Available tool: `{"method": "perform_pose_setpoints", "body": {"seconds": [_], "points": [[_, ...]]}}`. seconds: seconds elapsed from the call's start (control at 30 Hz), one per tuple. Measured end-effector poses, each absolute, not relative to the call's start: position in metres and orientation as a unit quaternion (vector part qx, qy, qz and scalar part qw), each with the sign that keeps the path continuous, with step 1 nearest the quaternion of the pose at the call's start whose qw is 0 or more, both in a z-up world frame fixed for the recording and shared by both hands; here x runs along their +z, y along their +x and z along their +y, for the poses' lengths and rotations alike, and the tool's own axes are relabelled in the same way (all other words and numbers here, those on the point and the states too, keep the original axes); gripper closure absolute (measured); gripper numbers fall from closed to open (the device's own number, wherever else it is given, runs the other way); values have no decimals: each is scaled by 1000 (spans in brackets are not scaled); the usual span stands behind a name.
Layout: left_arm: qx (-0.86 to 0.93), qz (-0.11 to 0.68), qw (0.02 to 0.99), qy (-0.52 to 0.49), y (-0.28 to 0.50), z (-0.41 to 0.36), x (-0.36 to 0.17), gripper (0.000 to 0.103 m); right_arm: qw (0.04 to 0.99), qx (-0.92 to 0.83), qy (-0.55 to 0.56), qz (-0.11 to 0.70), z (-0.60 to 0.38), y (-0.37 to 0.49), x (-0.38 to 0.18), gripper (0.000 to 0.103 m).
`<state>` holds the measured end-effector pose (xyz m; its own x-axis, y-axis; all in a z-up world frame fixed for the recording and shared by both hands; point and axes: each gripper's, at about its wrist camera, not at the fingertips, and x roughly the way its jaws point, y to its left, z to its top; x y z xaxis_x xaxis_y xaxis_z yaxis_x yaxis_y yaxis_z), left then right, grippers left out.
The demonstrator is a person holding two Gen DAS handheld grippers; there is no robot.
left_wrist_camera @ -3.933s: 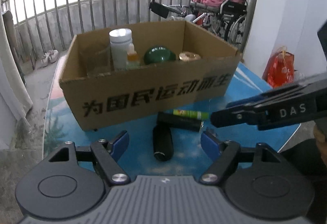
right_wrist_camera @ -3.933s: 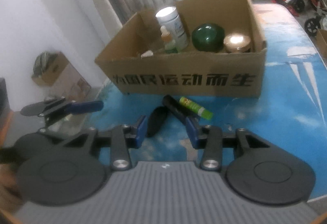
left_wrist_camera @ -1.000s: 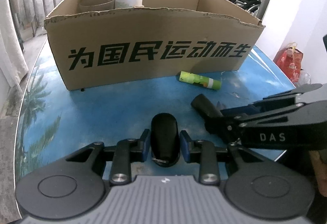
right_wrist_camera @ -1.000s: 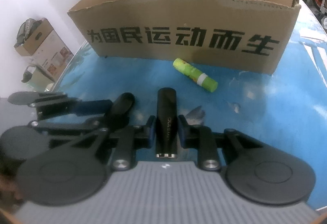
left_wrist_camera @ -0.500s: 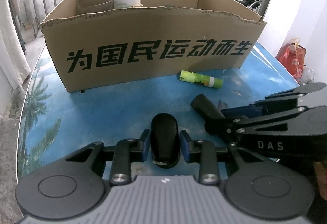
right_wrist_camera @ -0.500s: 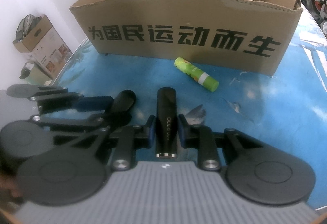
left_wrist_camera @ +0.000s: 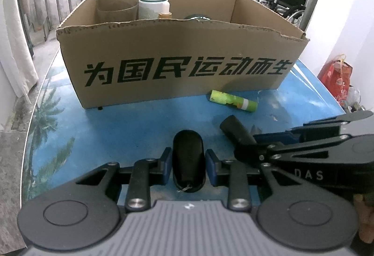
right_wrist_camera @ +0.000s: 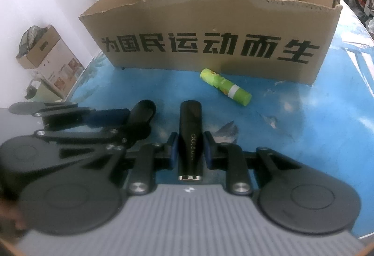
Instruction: Organize rigid objects
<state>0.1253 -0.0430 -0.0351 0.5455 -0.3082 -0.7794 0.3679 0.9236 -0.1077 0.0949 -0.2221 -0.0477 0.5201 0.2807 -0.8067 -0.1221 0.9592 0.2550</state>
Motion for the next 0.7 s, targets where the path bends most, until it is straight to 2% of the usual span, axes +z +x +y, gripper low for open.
{"method": "perform_pose_setpoints", "body": {"seconds": [0.7], "points": [[-189,421,887,19,122,-34,-25,72,874,116,88,463,-225,93,-36,82]]}}
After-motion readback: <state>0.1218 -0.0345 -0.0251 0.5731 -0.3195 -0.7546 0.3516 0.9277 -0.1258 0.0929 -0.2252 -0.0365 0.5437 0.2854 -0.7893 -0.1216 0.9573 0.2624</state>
